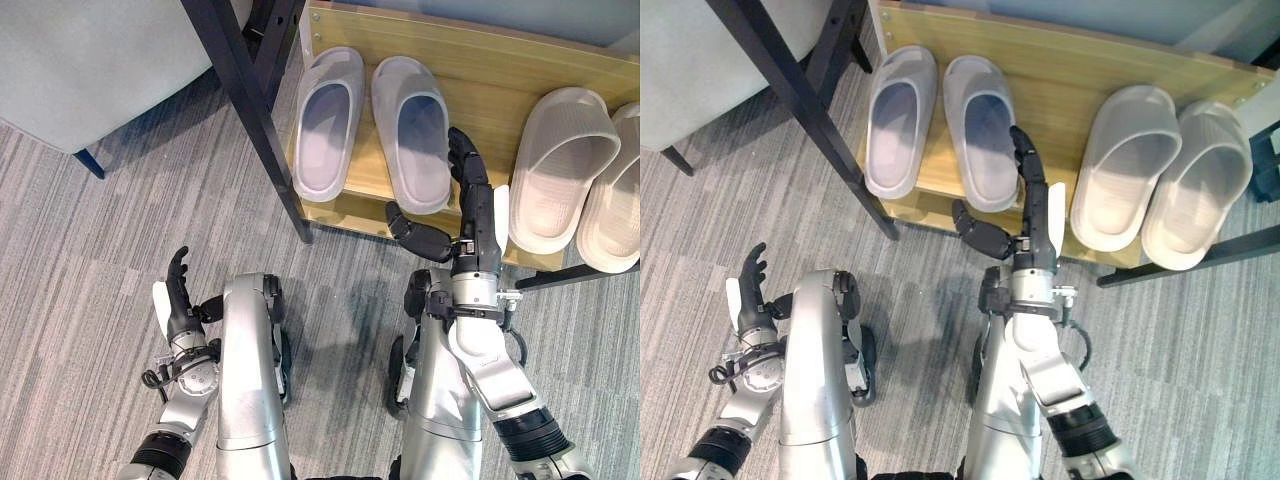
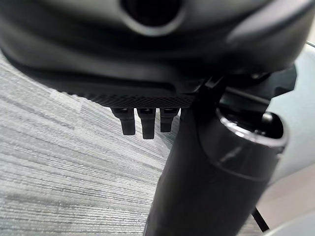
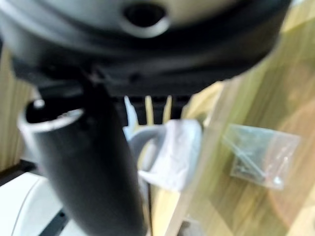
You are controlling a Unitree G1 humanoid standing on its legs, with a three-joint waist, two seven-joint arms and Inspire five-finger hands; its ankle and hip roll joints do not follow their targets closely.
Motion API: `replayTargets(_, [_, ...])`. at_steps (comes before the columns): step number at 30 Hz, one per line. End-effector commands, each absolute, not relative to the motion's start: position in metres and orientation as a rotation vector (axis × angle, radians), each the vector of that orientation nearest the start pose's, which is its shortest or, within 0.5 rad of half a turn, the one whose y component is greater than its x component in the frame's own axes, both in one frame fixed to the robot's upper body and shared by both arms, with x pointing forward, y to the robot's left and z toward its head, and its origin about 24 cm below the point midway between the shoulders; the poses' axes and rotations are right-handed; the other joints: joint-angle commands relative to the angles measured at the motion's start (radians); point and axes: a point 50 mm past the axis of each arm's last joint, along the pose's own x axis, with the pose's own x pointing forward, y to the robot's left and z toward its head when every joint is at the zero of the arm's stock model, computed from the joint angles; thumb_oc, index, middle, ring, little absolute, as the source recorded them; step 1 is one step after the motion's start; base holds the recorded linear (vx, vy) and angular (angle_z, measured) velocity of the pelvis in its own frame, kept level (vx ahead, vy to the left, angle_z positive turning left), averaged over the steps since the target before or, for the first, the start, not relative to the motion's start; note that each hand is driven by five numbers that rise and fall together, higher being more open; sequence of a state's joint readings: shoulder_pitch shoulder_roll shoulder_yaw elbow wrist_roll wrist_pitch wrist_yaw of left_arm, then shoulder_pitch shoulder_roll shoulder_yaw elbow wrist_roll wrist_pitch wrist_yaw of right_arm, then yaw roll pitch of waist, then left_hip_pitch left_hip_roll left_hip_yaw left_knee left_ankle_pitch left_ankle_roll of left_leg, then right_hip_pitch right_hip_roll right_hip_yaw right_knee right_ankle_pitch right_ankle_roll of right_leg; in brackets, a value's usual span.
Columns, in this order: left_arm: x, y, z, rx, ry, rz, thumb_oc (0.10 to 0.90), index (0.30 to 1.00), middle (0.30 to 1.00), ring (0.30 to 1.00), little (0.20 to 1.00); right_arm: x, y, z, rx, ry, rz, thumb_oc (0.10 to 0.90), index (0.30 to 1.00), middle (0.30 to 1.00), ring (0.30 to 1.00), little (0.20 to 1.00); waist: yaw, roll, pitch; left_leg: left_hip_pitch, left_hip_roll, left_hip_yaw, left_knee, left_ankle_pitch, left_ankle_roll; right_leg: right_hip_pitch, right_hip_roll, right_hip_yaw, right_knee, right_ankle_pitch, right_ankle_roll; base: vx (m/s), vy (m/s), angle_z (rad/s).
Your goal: Arrange the slippers neatly on the shoe rack.
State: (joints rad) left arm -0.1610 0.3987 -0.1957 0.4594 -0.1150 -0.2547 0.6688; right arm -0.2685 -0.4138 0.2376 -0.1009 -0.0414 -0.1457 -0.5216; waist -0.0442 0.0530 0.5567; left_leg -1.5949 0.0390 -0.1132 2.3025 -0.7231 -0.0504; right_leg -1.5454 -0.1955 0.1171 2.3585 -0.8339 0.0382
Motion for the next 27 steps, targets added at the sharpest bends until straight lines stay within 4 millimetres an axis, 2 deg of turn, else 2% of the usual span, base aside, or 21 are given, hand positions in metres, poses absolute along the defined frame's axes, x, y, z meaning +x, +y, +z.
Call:
replayTargets(1, [0.269, 0.234, 0.041, 0.377, -0.168, 0.535, 0.800, 0.900, 0.900, 0.900, 0.900, 0.262, -0.135, 0.186, -0.226, -0.783, -0.054, 0.800, 0.900, 0.900, 0.900, 0.900, 0.036, 0.008, -0.037, 0.025, -0.040, -0.036, -0.019, -0.007, 0.030, -0.025, -0.012, 0.018, -0.053, 0.062, -0.055, 0.00, 0.000, 0.00])
replayTargets(7, [0.270, 0.233, 0.041, 0.388, -0.167, 0.537, 0.800, 0.900, 0.900, 0.900, 0.900, 0.257, -0.116, 0.191, -0.200, -0.810, 0.060, 0.800, 0.900, 0.900, 0.900, 0.900, 0.039, 0.007, -0.037, 0.025, -0.040, -0.038, -0.021, -0.005, 0.028, -0.025, -0.011, 0.016, -0.054, 0.062, -0.054, 0.00, 0.000, 0.00])
replayTargets(16, [0.272, 0.233, 0.042, 0.384, -0.166, 0.537, 0.800, 0.900, 0.900, 0.900, 0.900, 0.249, -0.100, 0.197, -0.094, -0.817, 0.213, 0.800, 0.900, 0.900, 0.900, 0.900, 0.042, 0.004, -0.037, 0.025, -0.042, -0.042, -0.017, -0.002, 0.027, -0.025, -0.012, 0.017, -0.053, 0.068, -0.054, 0.00, 0.000, 0.00])
replayTargets(24, [0.271, 0.234, 0.043, 0.382, -0.173, 0.544, 0.800, 0.900, 0.900, 0.900, 0.900, 0.242, -0.099, 0.203, -0.097, -0.864, 0.228, 0.800, 0.900, 0.900, 0.900, 0.900, 0.041, 0.001, -0.037, 0.025, -0.043, -0.040, -0.018, 0.002, 0.027, -0.025, -0.010, 0.018, -0.054, 0.070, -0.054, 0.00, 0.000, 0.00])
replayTargets(27, [0.269, 0.235, 0.042, 0.368, -0.173, 0.569, 0.800, 0.900, 0.900, 0.900, 0.900, 0.233, -0.102, 0.210, -0.096, -0.915, 0.221, 0.800, 0.900, 0.900, 0.900, 0.900, 0.038, -0.001, -0.037, 0.025, -0.043, -0.040, -0.018, 0.002, 0.026, -0.025, -0.008, 0.017, -0.055, 0.070, -0.054, 0.00, 0.000, 0.00])
